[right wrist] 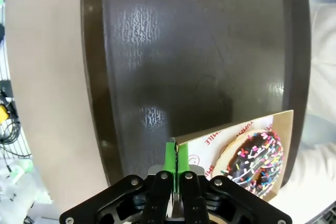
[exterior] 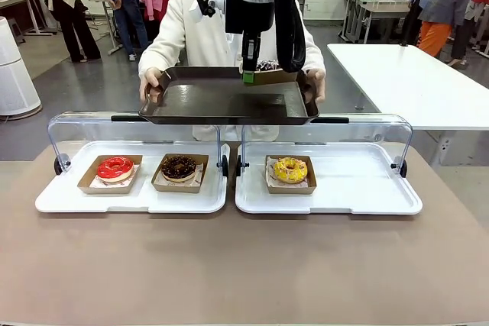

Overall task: Provide the desired donut to the person.
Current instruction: Place the picked Paper togo box onto the Handle tray extended by the person.

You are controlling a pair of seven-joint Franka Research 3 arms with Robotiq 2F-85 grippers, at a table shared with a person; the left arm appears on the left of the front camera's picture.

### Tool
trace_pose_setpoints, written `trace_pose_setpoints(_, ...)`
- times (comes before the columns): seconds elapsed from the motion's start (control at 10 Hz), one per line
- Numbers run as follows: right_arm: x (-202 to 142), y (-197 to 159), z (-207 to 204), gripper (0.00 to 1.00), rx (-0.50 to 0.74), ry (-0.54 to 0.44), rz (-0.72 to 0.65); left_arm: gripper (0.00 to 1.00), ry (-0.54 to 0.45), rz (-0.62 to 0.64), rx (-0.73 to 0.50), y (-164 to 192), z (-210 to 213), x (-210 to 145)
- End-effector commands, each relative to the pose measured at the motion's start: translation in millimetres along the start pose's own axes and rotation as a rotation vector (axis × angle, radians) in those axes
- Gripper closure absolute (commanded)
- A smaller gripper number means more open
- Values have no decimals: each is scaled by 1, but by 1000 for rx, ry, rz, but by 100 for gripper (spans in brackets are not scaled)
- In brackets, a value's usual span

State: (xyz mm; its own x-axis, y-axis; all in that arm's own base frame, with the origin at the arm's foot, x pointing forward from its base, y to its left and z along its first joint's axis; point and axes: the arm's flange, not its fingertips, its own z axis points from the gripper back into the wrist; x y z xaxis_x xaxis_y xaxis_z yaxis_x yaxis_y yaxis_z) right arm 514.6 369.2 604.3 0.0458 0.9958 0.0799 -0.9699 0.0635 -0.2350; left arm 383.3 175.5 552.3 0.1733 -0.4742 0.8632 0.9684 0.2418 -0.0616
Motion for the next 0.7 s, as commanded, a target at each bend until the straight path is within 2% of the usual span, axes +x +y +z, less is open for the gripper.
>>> trace_pose_setpoints(0.0,-8,-10,-4,99,21,15,-54,0,-3,-10,-2,-1,1,0)
trace_pose_setpoints(0.6,-28,-18,-20,99,76,-15,-93,0,-3,-10,-2,-1,1,0)
